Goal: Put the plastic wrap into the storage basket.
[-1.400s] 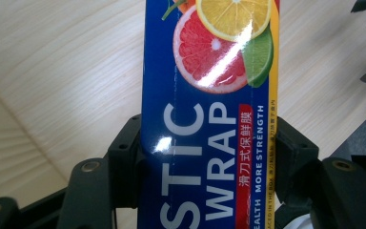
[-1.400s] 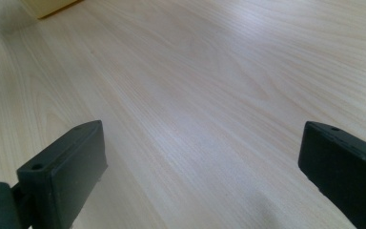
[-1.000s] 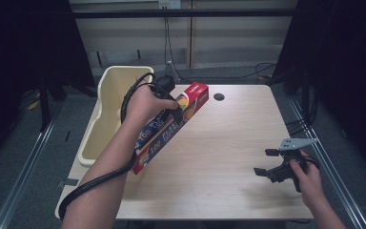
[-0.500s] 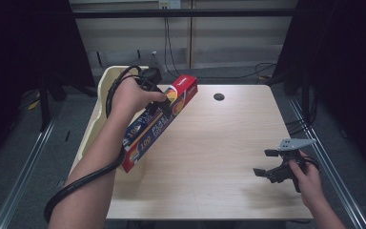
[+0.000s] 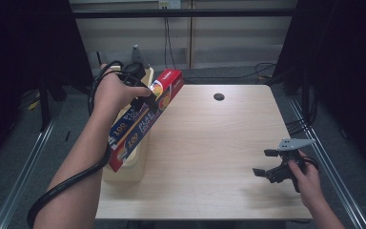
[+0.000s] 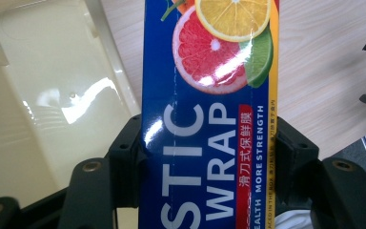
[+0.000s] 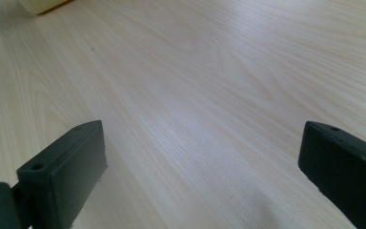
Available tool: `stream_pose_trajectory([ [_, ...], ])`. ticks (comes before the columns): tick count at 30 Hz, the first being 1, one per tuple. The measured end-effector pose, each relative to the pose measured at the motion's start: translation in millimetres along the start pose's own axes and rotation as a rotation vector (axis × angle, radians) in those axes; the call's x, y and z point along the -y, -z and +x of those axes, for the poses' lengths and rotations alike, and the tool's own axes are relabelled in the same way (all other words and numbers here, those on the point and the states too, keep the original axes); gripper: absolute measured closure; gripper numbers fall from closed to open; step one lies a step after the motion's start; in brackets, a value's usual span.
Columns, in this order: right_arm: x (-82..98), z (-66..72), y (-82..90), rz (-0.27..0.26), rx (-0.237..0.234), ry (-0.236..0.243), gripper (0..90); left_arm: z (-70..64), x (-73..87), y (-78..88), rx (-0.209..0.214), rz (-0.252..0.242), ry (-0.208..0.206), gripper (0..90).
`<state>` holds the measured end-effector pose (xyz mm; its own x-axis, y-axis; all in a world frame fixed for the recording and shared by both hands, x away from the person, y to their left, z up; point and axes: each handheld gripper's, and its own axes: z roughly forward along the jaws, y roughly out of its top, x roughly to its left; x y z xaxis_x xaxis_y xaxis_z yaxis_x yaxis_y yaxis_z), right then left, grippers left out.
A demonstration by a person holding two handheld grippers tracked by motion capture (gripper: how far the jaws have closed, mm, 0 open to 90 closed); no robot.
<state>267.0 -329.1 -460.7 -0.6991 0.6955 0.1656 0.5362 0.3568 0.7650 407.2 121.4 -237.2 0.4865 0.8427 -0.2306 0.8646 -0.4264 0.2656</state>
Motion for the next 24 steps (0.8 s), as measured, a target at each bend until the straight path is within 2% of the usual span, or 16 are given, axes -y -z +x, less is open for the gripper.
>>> stream_pose_trajectory([
  [3, -0.3, 0.7, -0.7, -0.002, 0.001, 0.0, 2.2, 4.0, 2.8, 3.8, 0.004, -0.02, 0.031, 40.5],
  [5, -0.4, 1.2, -1.4, 0.0, 0.001, 0.001, 2.2, 7.4, 4.6, 6.9, -0.006, -0.018, 0.031, 40.5],
  [9, -0.4, 1.6, -2.2, 0.003, 0.003, 0.006, 2.2, 13.3, 7.5, 10.9, -0.006, -0.026, 0.057, 40.5],
  [13, -0.2, 2.1, -2.7, 0.008, 0.006, 0.003, 2.2, 22.6, 11.5, 17.3, -0.028, -0.03, 0.077, 40.5],
  [24, -0.2, 2.1, -3.8, 0.007, 0.001, 0.006, 2.2, 36.5, 21.9, 26.6, -0.04, -0.041, 0.126, 40.5],
])
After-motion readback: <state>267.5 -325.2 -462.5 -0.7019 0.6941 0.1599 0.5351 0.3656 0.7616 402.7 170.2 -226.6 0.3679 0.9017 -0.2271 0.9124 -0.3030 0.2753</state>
